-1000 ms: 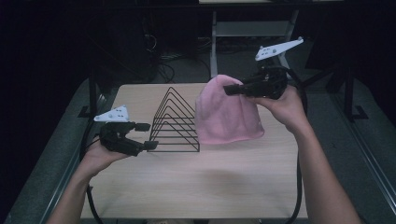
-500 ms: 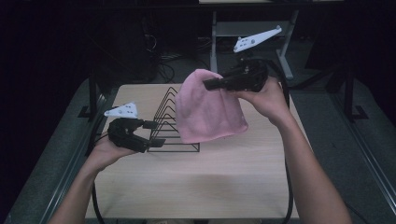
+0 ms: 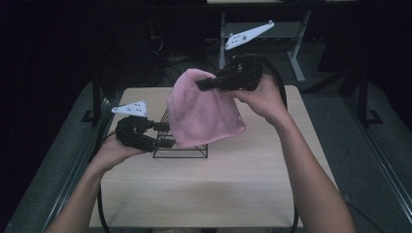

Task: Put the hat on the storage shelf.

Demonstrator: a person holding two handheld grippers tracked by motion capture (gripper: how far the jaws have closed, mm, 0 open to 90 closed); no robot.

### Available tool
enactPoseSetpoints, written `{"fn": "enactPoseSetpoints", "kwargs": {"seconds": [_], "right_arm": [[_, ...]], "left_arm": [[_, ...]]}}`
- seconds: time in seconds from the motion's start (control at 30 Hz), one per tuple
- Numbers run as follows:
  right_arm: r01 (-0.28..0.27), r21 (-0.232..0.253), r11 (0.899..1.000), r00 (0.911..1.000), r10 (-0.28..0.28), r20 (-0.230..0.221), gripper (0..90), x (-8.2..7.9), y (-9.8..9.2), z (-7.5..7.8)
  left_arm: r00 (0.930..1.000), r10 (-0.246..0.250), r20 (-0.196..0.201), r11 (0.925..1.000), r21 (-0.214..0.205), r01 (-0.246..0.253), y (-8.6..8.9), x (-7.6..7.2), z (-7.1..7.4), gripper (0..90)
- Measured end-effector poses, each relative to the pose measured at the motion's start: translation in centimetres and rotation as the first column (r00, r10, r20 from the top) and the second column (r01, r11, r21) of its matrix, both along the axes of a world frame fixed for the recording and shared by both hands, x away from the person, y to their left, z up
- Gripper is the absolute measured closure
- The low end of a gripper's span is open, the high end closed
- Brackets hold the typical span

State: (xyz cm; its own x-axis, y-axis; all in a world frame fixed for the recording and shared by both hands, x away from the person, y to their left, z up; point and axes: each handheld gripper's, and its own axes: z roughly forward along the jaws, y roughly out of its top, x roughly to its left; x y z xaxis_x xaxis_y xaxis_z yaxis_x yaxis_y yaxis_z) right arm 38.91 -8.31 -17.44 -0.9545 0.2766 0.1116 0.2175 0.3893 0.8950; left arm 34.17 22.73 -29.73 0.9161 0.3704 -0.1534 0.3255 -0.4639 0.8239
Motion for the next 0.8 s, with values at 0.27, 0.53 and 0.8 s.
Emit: {"fn": "enactPoseSetpoints", "kwargs": {"seconds": [0.27, 0.53, 0.8], "right_arm": [[-0.014, 0.025, 1.0, 0.9998, 0.013, 0.013, 77.2, 0.1, 1.3, 0.5], [-0.011, 0.062, 0.998, 0.9996, 0.009, 0.027, 77.4, 0.4, 1.9, 0.7], [-0.008, 0.068, 0.998, 0.9997, 0.006, 0.024, 77.4, 1.4, 2.5, 0.5]], "left_arm": [[0.9995, -0.019, -0.026, 0.9985, -0.051, 0.018, 0.4, 1.0, 0.2, 61.9], [0.9991, -0.016, -0.04, 0.996, -0.088, 0.013, 2.1, 1.8, 0.9, 81.9], [0.9991, 0.038, -0.019, 0.9982, -0.045, -0.039, 3.2, 2.9, 1.5, 82.9]]}}
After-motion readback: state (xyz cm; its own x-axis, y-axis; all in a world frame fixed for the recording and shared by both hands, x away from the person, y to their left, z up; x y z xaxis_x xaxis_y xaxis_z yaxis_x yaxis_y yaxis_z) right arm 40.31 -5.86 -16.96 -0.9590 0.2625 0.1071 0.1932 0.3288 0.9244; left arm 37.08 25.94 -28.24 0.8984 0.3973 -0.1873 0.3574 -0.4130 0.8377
